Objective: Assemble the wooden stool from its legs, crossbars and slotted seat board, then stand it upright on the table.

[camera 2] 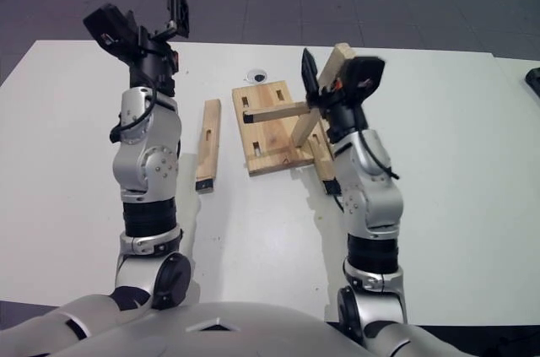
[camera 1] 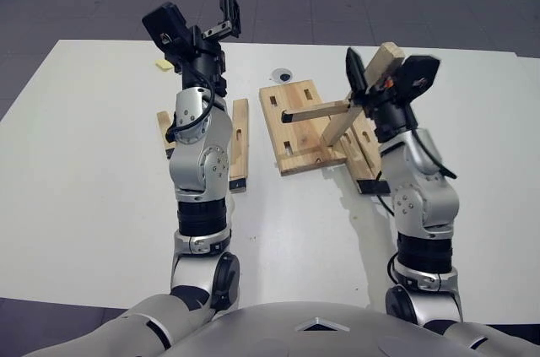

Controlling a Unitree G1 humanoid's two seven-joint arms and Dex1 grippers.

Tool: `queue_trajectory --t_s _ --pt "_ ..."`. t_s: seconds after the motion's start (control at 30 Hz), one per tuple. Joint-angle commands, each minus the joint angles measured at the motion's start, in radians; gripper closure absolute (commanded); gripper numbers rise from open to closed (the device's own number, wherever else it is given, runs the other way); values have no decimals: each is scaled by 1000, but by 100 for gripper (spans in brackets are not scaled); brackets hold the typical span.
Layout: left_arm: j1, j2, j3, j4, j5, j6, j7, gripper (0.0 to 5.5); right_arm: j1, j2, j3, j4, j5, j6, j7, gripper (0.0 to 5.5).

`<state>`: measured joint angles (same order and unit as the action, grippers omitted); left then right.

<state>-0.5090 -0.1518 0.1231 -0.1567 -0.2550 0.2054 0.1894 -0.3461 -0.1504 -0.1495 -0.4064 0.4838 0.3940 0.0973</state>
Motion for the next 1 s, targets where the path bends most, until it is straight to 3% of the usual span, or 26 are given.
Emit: queue_trajectory --t_s 0.03,0.1,0.27,0.5,0.77,1.0 --pt "1 20 27 5 19 -11 19 10 -203 -111 -218 -49 226 48 -22 81" --pt "7 39 43 -5 35 -17 29 10 -190 -193 -245 24 180 79 -14 50" --pt "12 83 66 -45 60 -10 33 10 71 -317 -121 135 18 183 73 11" --pt "58 70 13 -84 87 7 26 10 237 -287 -57 232 3 258 157 11" --pt "65 22 -29 -72 100 6 45 10 243 -324 43 284 -83 317 211 11" --pt "73 13 -25 -69 111 20 53 10 225 -341 59 338 -162 345 200 11"
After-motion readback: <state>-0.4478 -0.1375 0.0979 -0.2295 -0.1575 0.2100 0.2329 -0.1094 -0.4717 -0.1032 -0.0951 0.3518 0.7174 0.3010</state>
